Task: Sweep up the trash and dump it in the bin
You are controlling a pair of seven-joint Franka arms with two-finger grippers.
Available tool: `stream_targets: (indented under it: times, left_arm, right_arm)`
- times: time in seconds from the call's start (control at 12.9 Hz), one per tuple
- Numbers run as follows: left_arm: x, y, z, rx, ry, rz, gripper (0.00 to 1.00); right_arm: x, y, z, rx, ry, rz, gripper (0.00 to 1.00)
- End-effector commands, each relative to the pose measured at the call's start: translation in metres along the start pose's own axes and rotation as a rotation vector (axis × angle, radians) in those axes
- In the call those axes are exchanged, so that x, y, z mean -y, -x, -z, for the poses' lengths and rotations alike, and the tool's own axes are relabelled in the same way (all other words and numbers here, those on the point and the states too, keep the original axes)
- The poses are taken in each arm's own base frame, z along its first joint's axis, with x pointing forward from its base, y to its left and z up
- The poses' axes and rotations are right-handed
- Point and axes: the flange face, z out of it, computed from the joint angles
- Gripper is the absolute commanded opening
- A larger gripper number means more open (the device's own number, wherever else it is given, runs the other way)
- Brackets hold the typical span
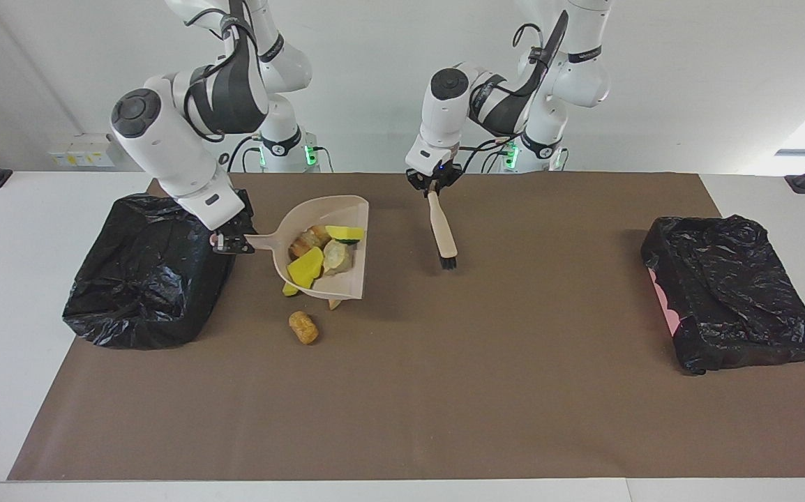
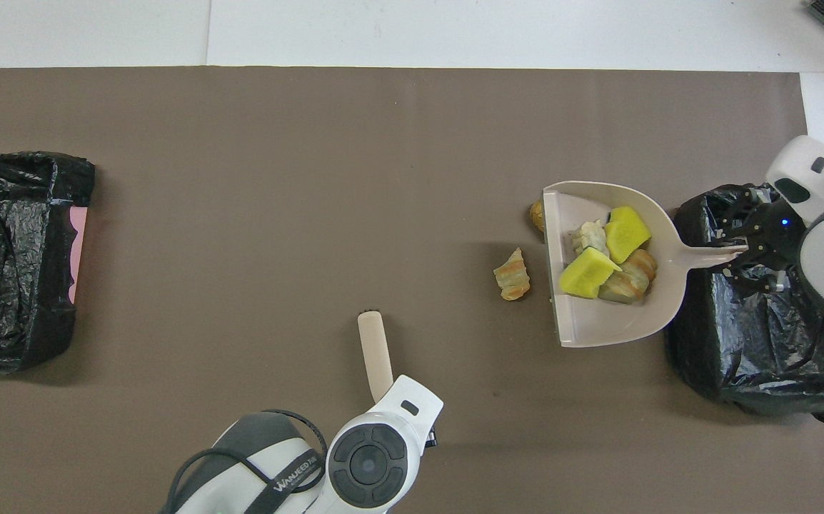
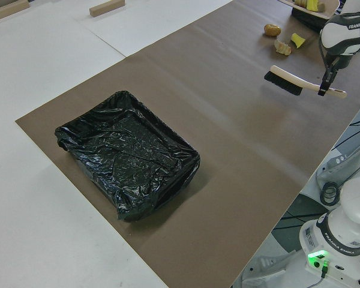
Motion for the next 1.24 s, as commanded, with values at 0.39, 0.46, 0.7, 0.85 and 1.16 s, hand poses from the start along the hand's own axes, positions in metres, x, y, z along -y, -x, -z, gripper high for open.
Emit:
stream_targets:
  times: [0.39,0.46,0.7,0.85,1.16]
  left_arm:
    - [0.010,0.010,-0.011,-0.006,0.015,-0.088,0.08]
    - [0.009,0.009,-0.011,-0.007,0.017,-0.086,0.19]
    - [0.012,-0.004,-0.009,-0.015,0.031,-0.064,0.98]
    - [0.016,-0.017,-0.007,-0.013,0.033,-0.096,1.00]
    - [0.035,-0.067,0.026,-0.032,0.049,-0.054,1.00]
  right_arm:
    - [0.031,0.146,0.027,0.210,-0.007,-0.065,0.00]
    - [0.037,0.169,0.035,0.240,0.033,-0.078,0.00]
    - [0.042,0.201,0.047,0.326,0.104,-0.016,0.00]
    - [0.044,0.211,0.050,0.416,0.095,0.000,0.00]
    - [0.051,0.222,0.058,0.572,0.025,0.038,0.00]
